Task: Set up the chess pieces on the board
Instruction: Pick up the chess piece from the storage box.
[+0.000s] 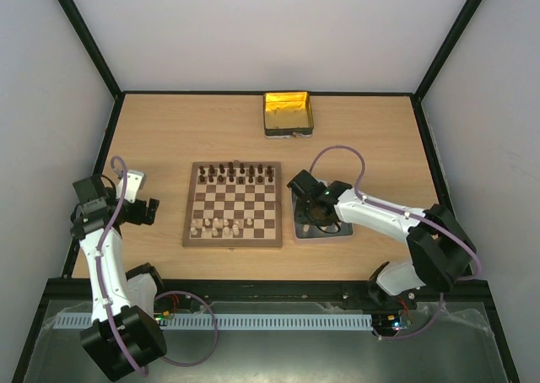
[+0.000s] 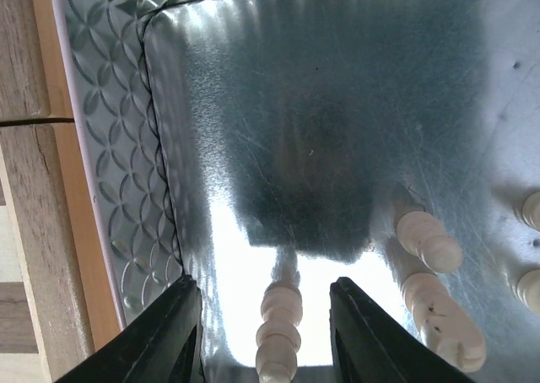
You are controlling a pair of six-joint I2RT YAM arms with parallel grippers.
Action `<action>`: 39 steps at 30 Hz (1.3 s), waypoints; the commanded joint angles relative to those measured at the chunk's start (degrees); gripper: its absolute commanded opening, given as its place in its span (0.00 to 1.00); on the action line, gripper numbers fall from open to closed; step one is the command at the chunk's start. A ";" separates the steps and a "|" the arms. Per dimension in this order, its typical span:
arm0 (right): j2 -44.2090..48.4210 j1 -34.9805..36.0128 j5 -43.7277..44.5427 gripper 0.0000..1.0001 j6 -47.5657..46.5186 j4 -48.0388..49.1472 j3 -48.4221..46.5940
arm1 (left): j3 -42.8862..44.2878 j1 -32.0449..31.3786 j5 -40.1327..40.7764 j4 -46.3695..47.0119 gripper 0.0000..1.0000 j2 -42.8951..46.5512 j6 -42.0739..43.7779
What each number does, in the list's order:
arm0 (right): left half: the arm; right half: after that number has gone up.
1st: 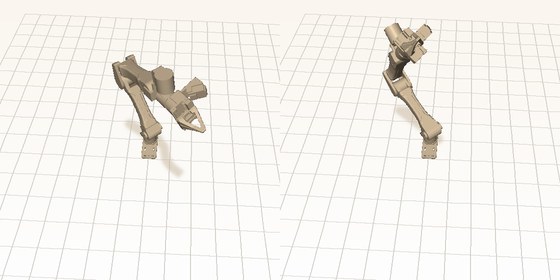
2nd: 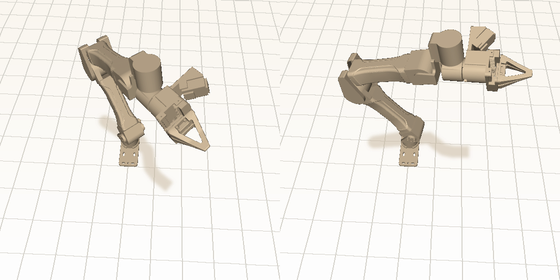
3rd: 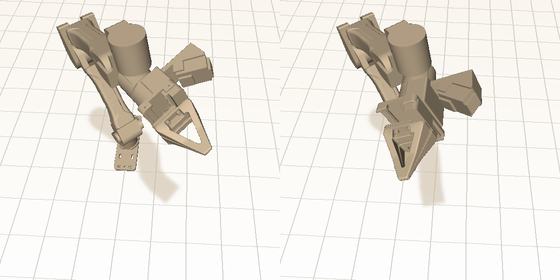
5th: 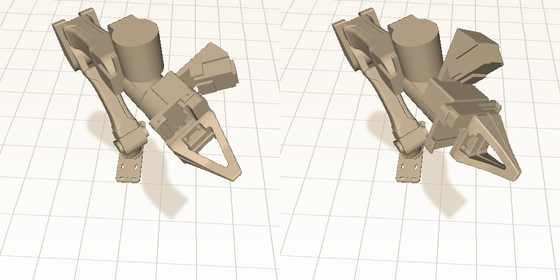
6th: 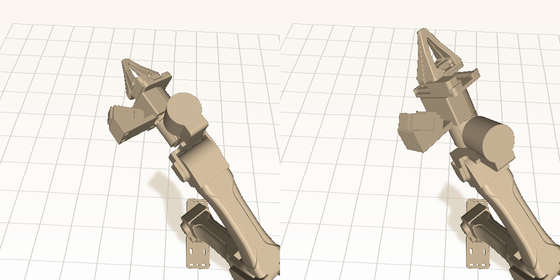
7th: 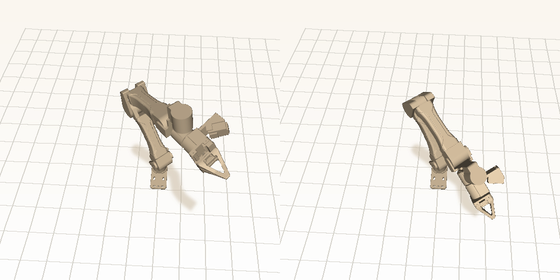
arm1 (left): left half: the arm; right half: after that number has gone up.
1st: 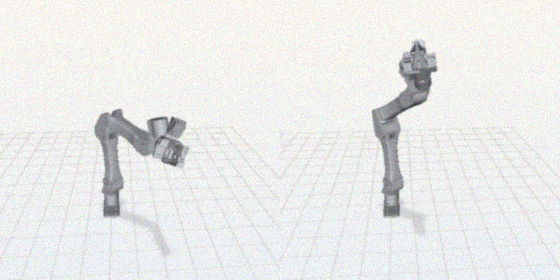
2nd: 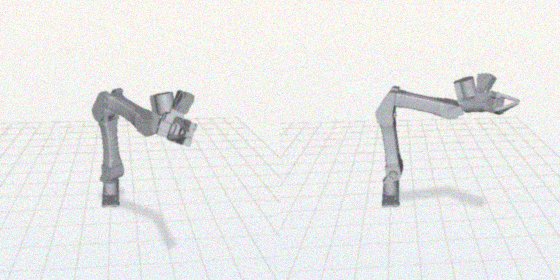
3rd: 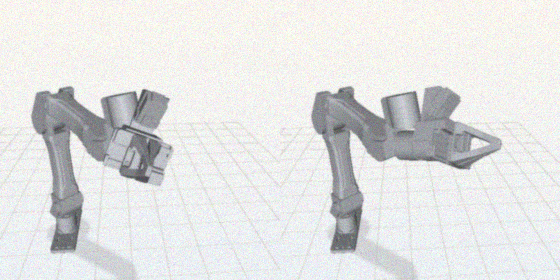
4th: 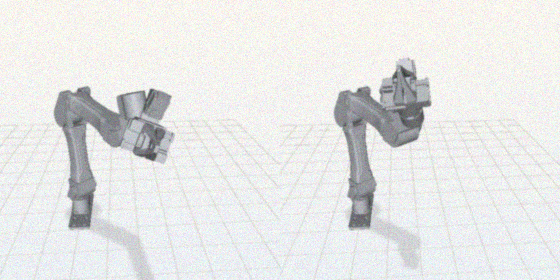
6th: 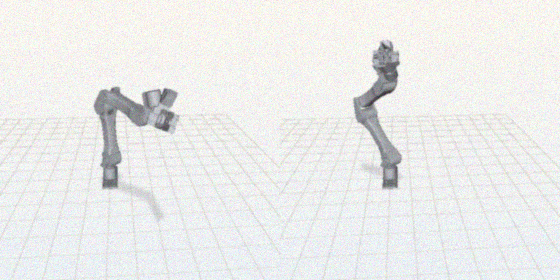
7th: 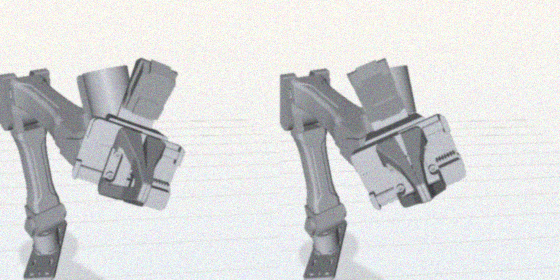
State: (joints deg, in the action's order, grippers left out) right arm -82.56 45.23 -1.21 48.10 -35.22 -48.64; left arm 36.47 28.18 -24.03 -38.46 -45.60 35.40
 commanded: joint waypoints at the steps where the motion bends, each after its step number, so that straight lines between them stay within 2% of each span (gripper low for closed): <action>1: 1.92 0.25 -0.53 0.39 0.85 1.03 1.37 | -0.54 -0.19 -0.75 -0.31 0.99 -0.51 0.11; 11: 2.10 0.83 -1.89 0.33 1.46 2.00 3.07 | -0.57 -0.23 -0.93 -0.46 0.99 -0.51 0.26; 21: 1.53 1.04 -1.14 0.20 1.21 1.74 2.78 | -0.57 -0.24 -0.92 -0.40 0.99 -0.25 0.28; 28: 0.54 1.33 -2.87 0.20 0.85 2.48 3.11 | -0.55 -0.21 -0.93 -0.40 0.99 -0.27 0.28; 34: -0.26 2.98 -2.79 0.28 1.38 2.27 2.68 | -0.48 -0.23 -0.91 -0.54 0.99 -0.20 0.24; 39: -0.67 4.24 -2.05 0.27 1.74 1.70 2.39 | -0.53 -0.23 -0.93 -0.50 0.99 -0.10 0.29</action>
State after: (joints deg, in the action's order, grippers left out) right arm -82.63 48.56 -4.19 49.19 -32.91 -46.02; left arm 36.47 28.14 -24.05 -38.48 -46.04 35.42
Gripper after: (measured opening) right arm 0.276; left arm 0.993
